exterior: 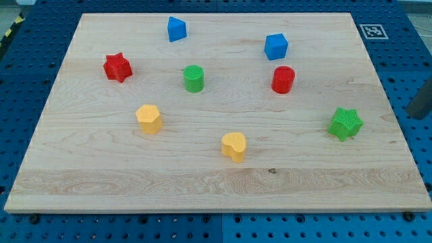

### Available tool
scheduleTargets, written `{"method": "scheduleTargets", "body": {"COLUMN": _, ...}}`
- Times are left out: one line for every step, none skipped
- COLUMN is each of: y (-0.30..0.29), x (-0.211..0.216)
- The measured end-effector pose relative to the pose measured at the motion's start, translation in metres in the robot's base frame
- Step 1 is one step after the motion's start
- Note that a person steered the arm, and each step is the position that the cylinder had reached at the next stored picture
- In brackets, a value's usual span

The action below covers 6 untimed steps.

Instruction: Point your arm at the bottom right side of green star

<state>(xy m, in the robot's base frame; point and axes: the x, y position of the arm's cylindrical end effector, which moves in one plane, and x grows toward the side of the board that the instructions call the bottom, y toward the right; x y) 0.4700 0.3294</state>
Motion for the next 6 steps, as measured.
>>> {"method": "scheduleTargets", "body": {"y": -0.002, "x": 0.024}}
{"method": "scheduleTargets", "body": {"y": -0.034, "x": 0.059}}
{"method": "scheduleTargets", "body": {"y": -0.066, "x": 0.06}}
{"method": "scheduleTargets", "body": {"y": -0.085, "x": 0.053}}
{"method": "scheduleTargets", "body": {"y": -0.085, "x": 0.051}}
{"method": "scheduleTargets", "body": {"y": -0.085, "x": 0.03}}
